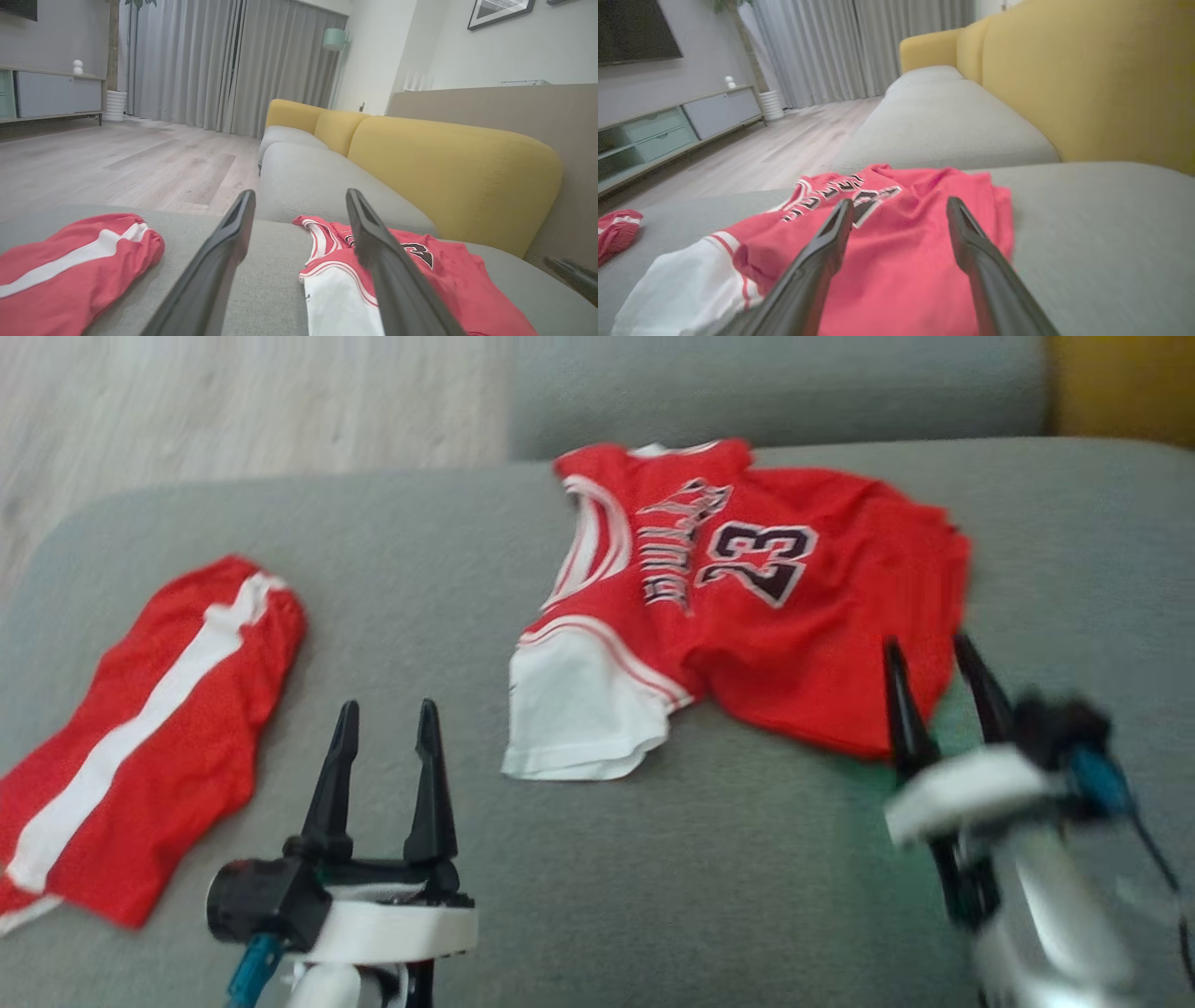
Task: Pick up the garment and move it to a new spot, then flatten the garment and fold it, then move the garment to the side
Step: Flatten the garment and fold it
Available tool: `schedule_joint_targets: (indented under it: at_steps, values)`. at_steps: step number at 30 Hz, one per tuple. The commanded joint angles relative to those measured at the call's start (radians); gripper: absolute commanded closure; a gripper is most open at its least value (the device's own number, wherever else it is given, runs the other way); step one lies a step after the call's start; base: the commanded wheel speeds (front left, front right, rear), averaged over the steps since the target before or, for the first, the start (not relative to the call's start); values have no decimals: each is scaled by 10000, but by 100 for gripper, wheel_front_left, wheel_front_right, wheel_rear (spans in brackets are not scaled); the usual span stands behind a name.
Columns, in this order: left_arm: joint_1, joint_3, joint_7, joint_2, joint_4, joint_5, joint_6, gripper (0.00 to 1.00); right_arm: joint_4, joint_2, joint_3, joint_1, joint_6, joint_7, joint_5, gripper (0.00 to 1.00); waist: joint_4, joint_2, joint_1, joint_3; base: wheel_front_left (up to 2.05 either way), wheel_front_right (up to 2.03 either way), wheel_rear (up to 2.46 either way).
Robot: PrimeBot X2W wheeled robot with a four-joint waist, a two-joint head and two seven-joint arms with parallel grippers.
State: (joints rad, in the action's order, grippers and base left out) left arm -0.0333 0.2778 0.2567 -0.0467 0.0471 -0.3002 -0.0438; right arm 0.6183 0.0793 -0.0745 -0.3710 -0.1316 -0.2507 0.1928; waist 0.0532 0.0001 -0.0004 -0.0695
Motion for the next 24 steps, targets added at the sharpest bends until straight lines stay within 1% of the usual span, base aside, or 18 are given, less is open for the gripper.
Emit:
schedule_joint_targets:
  at_steps: [1,4,5,9,12,15,19,23,24]
  values:
    - [-301,-434,51,-35,-337,73,14,0,-851,-175,98,345,9,-109,-154,0,-545,-1,4,470,0,0,0]
    - [-216,-427,51,-35,-301,131,92,0,-1496,-275,442,1581,9,-109,-130,0,-637,-1,4,468,0,0,0]
    - [-193,-423,51,-35,-291,145,112,0,-1623,-280,393,1883,9,-109,113,0,-661,-1,4,450,0,0,0]
    - [-167,-408,51,-35,-249,206,181,0,-1887,-286,258,2472,9,-109,549,0,-695,-1,4,299,0,0,0]
    - [-276,-362,51,-35,-224,243,232,0,-1806,-288,231,2457,9,-110,672,0,-616,-1,4,108,0,0,0]
    - [-388,-332,51,-35,-198,255,259,0,-1450,-288,111,2272,9,-3,774,0,-498,-1,4,-98,0,0,0]
    - [-556,-322,51,-35,-158,291,298,0,-926,-289,-107,1910,9,200,696,0,-316,-1,4,-390,0,0,0]
    - [-676,-300,51,-35,-129,300,324,0,-567,-289,-143,1613,9,186,654,0,-171,-1,4,-578,0,0,0]
    - [-751,-273,51,-35,-105,297,338,0,-307,-289,-137,1413,9,173,551,0,-82,-1,4,-664,0,0,0]
